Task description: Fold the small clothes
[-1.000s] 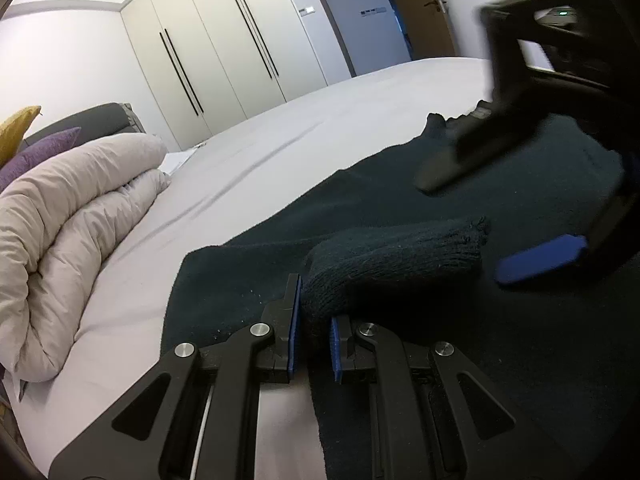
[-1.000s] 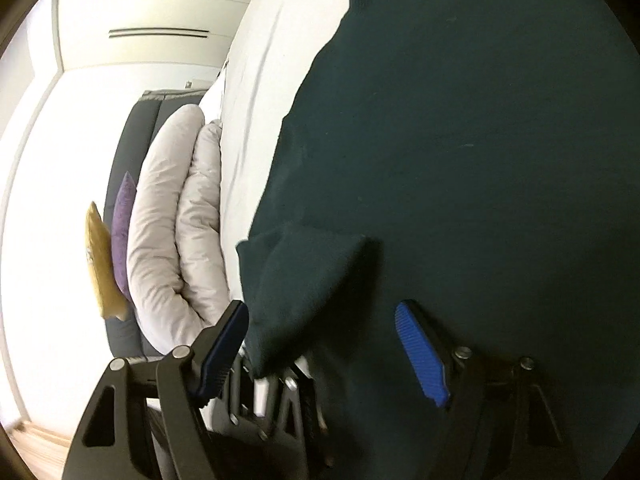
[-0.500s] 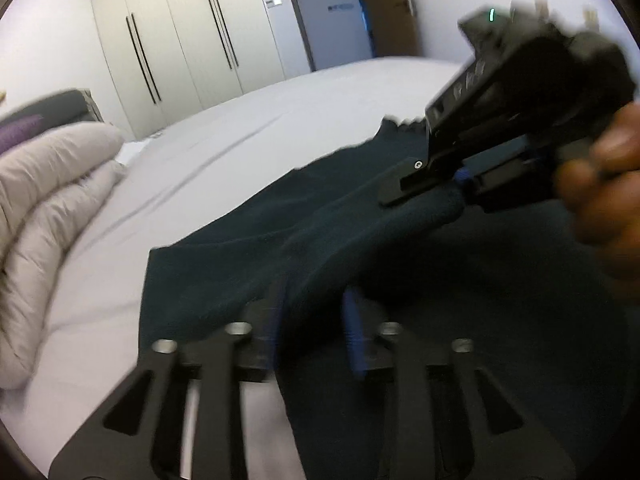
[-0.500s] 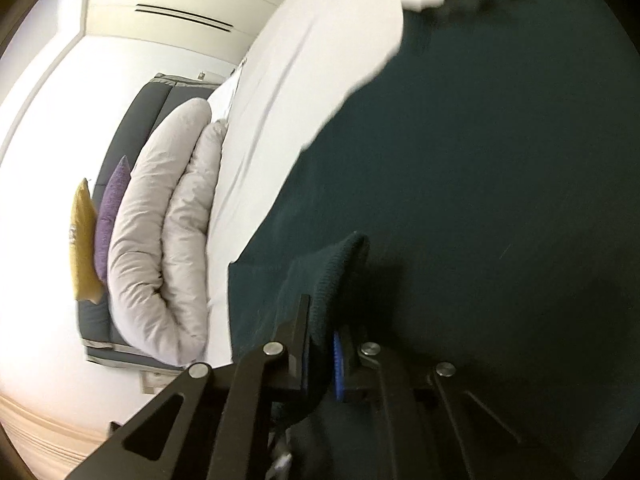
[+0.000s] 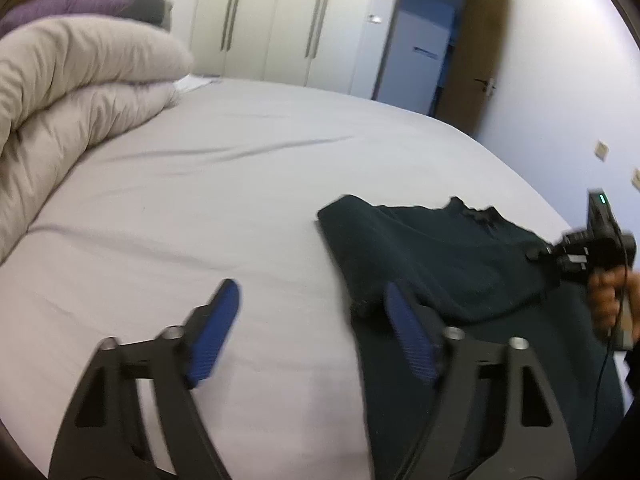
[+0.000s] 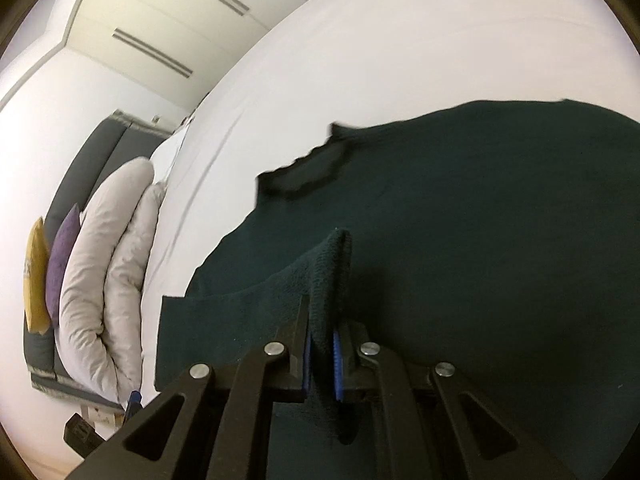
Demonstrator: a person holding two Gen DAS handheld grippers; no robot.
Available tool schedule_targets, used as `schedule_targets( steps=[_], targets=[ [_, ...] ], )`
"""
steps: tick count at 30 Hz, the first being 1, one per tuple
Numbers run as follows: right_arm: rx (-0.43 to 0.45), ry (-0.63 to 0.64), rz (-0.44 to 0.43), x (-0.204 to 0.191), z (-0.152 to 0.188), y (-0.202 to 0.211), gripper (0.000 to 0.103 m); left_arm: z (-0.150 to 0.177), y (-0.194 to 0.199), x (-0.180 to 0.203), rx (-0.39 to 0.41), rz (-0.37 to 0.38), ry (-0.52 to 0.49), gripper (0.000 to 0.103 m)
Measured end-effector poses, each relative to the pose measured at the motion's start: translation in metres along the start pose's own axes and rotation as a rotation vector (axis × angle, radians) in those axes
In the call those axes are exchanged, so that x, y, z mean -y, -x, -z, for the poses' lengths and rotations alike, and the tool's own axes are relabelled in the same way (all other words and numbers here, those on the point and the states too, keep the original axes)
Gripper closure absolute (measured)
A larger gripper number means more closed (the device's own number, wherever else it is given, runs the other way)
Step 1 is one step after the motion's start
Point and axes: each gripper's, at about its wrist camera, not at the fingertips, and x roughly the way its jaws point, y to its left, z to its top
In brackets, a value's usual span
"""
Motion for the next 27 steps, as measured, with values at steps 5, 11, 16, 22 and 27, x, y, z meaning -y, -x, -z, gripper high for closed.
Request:
schedule_targets(
  steps=[5, 11, 16, 22, 27],
  targets=[
    [0.019, -0.030, 0.009, 0.027, 0.000, 0.009, 0.095, -0.014, -0.022, -0.008, -0.043, -0.003, 0.031, 0.070],
    [0.036, -0.029, 0.053, 0.033, -0.006, 0.010, 0.095, -0.030, -0.057, 0.018, -0.056, -0.002, -0.028, 0.070],
    [0.047, -0.024, 0.088, 0.033, -0.017, 0.006, 0.095, -0.030, -0.096, 0.050, -0.115, -0.027, -0.121, 0.070],
    [0.025, -0.066, 0.067, 0.045, -0.019, 0.003, 0.091, -0.008, -0.142, 0.070, -0.210, -0.093, -0.199, 0.069],
    [0.000, 0.021, 0.102, 0.025, 0.000, 0.012, 0.068, -0.008, -0.147, 0.067, -0.213, -0.072, -0.174, 0.069]
  ],
)
